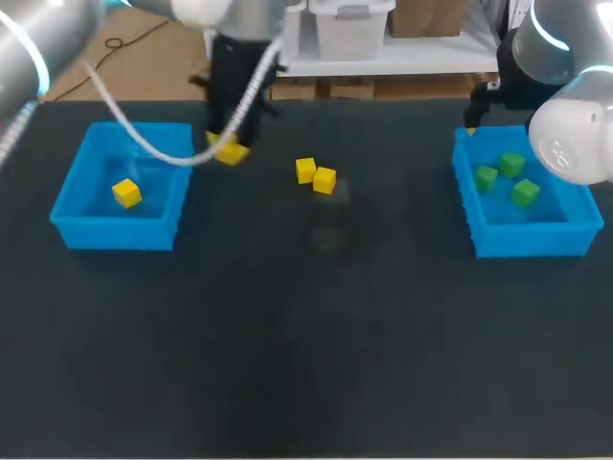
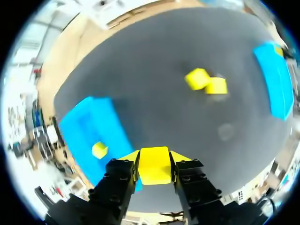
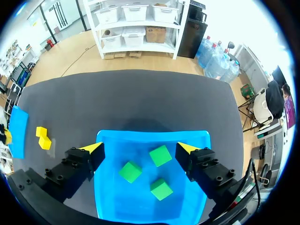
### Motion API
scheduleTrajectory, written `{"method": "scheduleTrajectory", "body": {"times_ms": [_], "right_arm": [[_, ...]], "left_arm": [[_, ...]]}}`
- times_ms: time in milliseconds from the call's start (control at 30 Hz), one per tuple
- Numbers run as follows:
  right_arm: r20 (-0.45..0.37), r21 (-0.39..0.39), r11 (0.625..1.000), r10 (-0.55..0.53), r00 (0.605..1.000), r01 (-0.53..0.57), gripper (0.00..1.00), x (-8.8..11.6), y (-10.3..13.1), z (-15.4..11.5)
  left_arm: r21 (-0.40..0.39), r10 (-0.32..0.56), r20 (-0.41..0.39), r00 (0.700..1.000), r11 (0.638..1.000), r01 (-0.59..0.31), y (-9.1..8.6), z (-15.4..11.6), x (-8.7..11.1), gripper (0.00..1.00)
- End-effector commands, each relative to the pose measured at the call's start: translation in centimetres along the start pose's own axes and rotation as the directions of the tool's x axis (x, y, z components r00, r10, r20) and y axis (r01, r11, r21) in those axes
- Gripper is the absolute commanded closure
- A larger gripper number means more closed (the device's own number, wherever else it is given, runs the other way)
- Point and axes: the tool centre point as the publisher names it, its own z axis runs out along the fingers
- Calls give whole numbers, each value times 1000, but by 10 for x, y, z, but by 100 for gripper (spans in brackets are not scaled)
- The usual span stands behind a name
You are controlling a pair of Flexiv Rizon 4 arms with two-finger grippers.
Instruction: Put the green cubes in the right bin and the yellow cubes in the left bin.
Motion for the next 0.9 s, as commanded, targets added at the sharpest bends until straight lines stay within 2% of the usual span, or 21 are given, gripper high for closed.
{"method": "scheduleTrajectory", "body": {"times_ms": [33,200,367,433,567,667,833,900], "right_arm": [[4,2,1000,1,1000,-1,0,1,0,-1],[4,2,1000,1,1000,-1,0,1,0,-1],[4,2,1000,1,1000,-1,0,1,0,-1],[4,2,1000,1,1000,-1,0,1,0,-1],[4,2,1000,1,1000,-1,0,1,0,-1],[4,2,1000,1,1000,-1,0,1,0,-1],[4,2,1000,1,1000,-1,0,1,0,-1],[4,2,1000,1,1000,-1,0,1,0,-1]], "left_arm": [[31,-142,228,963,990,138,49,7,57,100],[33,-252,210,945,967,251,86,29,80,100],[31,-322,184,929,946,322,107,48,95,100],[32,-330,189,925,943,330,108,50,96,0],[39,-332,223,916,942,332,108,44,91,0],[39,-309,263,914,950,311,101,33,81,0],[56,-174,335,926,985,164,64,3,50,0],[23,-85,364,927,996,82,43,-8,36,0]]}}
